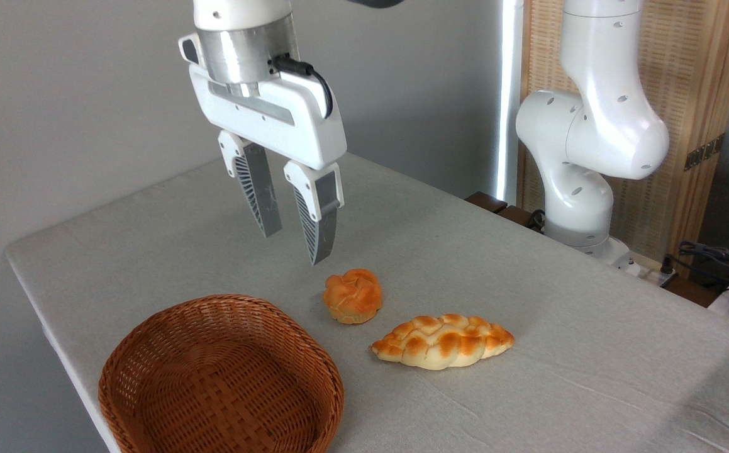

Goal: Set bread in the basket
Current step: 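Move the open gripper down over the round golden bread roll, then close the gripper on the round bread roll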

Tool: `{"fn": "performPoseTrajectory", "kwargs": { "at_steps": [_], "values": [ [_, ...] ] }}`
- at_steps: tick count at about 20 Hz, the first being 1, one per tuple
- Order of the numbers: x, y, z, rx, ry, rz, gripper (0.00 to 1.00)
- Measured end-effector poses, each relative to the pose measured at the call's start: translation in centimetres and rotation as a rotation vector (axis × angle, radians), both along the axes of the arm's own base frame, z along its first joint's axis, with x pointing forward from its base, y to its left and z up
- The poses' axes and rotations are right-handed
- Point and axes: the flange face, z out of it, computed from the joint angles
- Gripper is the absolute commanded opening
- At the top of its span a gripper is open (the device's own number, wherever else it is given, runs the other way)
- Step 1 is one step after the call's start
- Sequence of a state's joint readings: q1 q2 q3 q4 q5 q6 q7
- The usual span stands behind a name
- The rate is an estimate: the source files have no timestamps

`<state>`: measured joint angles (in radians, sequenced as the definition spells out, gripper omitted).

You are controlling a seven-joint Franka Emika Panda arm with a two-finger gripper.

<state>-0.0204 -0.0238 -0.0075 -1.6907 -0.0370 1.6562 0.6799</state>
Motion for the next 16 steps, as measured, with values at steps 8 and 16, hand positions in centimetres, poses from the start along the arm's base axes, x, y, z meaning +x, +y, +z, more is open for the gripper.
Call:
{"fn": "performPoseTrajectory", "kwargs": {
  "at_steps": [8,16],
  "values": [
    [-5.8,-4.0,-5.9,0.005,0.012,-0.078,1.00],
    [-10.0,-6.1,-14.9,0.005,-0.050,-0.128,1.00]
  ]
}}
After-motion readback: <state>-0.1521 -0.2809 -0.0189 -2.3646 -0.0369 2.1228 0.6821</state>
